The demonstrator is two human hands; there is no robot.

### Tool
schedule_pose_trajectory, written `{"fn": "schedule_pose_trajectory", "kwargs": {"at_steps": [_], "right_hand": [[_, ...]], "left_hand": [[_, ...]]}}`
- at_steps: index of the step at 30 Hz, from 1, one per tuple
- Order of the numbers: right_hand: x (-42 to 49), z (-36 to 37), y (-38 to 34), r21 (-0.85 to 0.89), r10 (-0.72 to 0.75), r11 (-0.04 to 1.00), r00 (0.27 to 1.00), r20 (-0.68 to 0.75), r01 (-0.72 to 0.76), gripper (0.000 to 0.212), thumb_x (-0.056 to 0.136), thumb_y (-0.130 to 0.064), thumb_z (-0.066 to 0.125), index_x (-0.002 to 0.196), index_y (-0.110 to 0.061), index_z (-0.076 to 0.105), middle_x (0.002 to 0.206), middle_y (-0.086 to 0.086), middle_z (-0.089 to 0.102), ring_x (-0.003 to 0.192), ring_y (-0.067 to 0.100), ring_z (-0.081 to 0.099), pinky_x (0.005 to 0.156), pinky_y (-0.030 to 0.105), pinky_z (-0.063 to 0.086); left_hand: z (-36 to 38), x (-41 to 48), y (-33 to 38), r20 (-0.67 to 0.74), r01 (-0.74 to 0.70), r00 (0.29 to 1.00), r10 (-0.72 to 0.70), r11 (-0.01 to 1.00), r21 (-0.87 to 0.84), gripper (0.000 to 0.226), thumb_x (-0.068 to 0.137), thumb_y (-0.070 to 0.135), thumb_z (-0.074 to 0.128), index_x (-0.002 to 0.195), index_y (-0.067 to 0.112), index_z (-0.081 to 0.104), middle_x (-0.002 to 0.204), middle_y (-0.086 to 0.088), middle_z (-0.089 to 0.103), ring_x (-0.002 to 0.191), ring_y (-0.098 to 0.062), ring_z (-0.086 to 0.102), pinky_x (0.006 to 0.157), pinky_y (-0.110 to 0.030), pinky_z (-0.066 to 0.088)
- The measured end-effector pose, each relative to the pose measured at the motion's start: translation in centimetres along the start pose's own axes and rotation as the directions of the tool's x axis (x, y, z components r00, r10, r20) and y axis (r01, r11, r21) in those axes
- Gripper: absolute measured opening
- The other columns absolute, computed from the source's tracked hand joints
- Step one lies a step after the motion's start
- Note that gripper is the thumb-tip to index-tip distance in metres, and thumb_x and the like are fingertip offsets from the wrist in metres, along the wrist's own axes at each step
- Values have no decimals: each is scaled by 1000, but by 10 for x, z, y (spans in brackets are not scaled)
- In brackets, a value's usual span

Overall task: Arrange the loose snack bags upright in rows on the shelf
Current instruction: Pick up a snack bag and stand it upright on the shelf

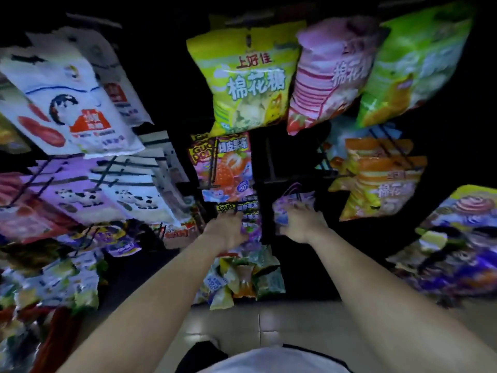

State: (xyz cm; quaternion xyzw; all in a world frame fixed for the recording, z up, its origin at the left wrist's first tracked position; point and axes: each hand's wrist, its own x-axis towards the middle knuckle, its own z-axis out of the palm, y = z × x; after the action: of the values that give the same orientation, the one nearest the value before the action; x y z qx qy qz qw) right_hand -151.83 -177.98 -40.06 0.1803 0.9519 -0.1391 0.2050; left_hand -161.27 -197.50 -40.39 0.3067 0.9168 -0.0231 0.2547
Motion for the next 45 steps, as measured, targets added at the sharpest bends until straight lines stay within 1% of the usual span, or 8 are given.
{"fn": "schedule_pose_trajectory", "kwargs": {"at_steps": [4,10,19,25,35,38,42,45], "right_hand": [[-18,5,-9,55,174,983,985,-17,-173,73,94,-53,57,153,-21,28,157,12,27,141,37,30,109,51,33],[-61,27,-40,187,405,900,914,-18,-394,71,91,-49,59,151,-22,33,149,12,36,135,38,36,104,50,38],[-128,60,-35,217,540,820,842,15,-529,74,91,-52,59,153,-23,30,148,10,36,136,37,36,106,51,39],[-161,79,14,263,513,830,858,-12,-493,73,90,-49,61,151,-21,32,144,13,39,133,40,38,105,53,39],[-172,108,95,188,383,906,924,12,-378,70,90,-48,61,149,-21,35,144,13,39,135,39,36,103,53,37],[-155,129,99,172,383,907,922,49,-385,68,88,-47,61,147,-21,37,143,12,40,134,38,38,104,54,36],[-110,172,97,192,362,906,925,113,-378,70,86,-48,62,146,-21,39,142,13,41,132,39,39,107,52,38],[-64,220,97,189,341,911,928,150,-366,69,86,-48,61,146,-21,39,142,13,41,130,38,40,106,51,39]], "left_hand": [[-7,13,-11,43,-170,985,167,984,56,70,96,45,54,154,18,24,161,-10,22,142,-30,33,106,-42,41],[-2,16,-46,96,-373,927,362,915,156,72,94,51,53,153,19,28,155,-10,29,134,-33,39,103,-47,43],[19,-11,-4,166,-584,810,562,799,142,70,95,51,51,153,18,29,157,-9,27,138,-33,37,103,-43,43],[37,-20,39,168,-575,817,552,803,158,65,98,48,50,152,19,29,158,-8,25,140,-33,33,99,-42,42],[102,-22,112,168,-447,882,441,894,-1,65,97,47,52,151,19,32,153,-10,32,136,-32,37,103,-45,42],[127,-10,110,182,-389,904,386,921,-23,65,92,50,55,147,19,37,145,-8,41,131,-30,44,102,-41,43],[174,26,76,242,-381,901,360,924,43,69,94,51,50,152,20,31,153,-11,37,140,-34,33,105,-38,40],[216,62,46,235,-371,909,343,924,86,66,97,51,48,153,20,29,151,-16,38,134,-34,41,91,-35,42]]}}
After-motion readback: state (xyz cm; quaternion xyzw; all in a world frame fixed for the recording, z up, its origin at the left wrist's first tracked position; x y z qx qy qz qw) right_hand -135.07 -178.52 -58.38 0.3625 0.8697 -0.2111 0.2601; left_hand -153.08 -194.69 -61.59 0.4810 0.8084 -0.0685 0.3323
